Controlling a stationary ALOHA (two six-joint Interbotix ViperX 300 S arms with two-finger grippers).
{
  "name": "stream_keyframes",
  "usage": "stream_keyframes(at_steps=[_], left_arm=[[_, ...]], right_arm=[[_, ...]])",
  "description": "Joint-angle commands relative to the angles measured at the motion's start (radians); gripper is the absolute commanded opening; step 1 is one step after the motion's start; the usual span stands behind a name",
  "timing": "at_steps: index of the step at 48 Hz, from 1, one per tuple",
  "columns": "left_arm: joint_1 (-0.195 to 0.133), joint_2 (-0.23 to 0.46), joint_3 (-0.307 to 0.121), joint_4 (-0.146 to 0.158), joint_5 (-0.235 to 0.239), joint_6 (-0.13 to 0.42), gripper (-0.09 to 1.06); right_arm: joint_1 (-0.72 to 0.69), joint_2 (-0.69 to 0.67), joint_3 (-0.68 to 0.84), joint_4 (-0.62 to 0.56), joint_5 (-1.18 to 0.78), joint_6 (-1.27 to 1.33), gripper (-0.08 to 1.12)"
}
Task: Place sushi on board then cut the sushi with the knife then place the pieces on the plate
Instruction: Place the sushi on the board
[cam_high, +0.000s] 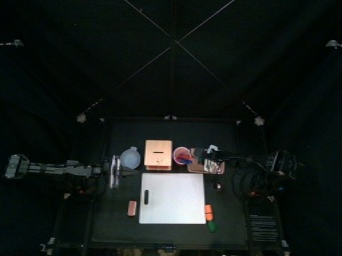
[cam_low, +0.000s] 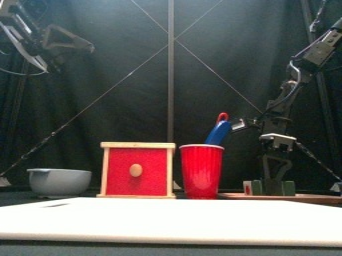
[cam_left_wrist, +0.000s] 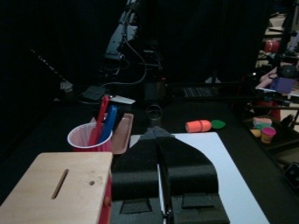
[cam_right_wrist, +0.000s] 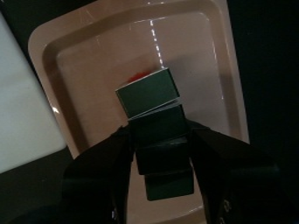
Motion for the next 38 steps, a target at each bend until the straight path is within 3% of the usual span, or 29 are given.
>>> stream_keyframes(at_steps=[1, 17, 38], left_arm=[[0.003, 0.003, -0.012, 0.0, -0.008, -0.002, -0.03], [0.002, 0.003, -0.012, 0.0, -0.008, -0.002, -0.03], [0.003, 0.003, -0.017, 0.0, -0.009, 0.003, -0.03]], right_arm=[[-0.006, -0.066, -0.041, 0.003, 0.043, 0.002, 0.61], [-0.017, -0.213, -0.097, 0.014, 0.149, 0.011, 0.61], [0.08, -0.419, -0.112, 0.181, 0.245, 0.031, 0.61]])
